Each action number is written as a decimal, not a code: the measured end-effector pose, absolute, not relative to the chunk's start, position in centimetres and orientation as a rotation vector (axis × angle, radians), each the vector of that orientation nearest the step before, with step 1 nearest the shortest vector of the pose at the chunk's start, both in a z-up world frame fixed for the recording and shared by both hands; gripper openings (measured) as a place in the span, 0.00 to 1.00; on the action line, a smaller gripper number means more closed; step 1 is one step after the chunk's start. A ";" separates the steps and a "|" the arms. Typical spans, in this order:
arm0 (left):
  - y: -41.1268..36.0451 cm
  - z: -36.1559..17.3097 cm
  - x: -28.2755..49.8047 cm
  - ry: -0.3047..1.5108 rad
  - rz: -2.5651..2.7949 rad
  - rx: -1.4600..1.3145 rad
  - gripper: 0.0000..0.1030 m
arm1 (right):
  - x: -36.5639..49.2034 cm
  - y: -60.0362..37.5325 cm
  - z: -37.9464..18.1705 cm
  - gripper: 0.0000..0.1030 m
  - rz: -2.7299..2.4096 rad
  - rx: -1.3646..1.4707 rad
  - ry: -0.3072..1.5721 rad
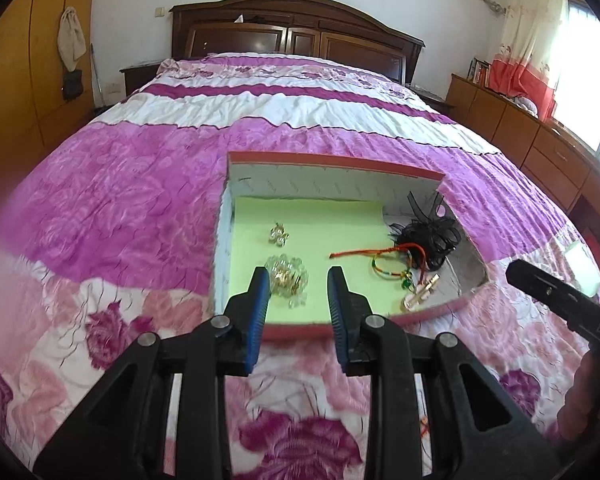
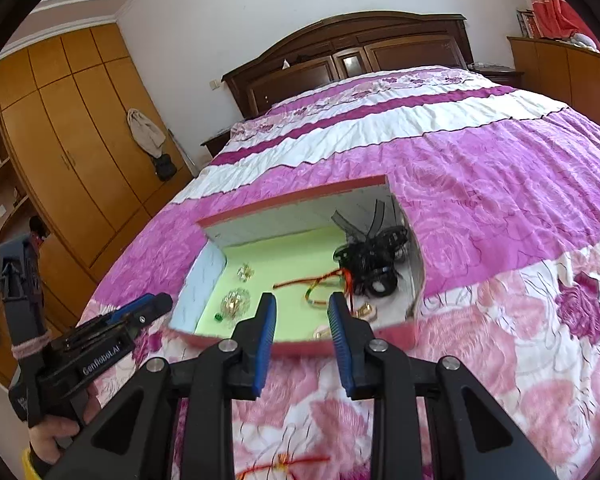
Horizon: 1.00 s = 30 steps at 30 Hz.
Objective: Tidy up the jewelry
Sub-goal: 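Lift both grippers out toward the rainbow bracelet and small gold earring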
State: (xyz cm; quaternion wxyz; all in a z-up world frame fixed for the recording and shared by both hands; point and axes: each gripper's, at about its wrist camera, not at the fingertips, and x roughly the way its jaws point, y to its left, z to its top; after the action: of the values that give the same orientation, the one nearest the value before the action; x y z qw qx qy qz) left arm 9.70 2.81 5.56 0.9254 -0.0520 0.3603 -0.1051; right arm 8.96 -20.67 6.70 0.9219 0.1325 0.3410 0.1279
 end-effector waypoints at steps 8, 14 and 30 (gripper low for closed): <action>3.6 5.5 6.9 0.781 -0.230 -0.112 0.23 | 5.6 -20.5 6.4 0.29 0.274 0.256 0.763; 3.2 4.6 4.9 0.828 -0.257 -0.092 0.24 | 3.5 -19.9 5.4 0.29 0.275 0.224 0.818; 1.8 1.2 1.8 0.954 -0.318 -0.051 0.25 | 1.9 -17.4 -0.3 0.29 0.309 0.151 1.007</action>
State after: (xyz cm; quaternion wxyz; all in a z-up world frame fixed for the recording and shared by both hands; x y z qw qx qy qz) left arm 1.83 1.84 1.20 0.8759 -0.0242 0.4571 -0.1523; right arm 1.89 -17.36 -0.29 0.8618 0.0721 0.4801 0.1471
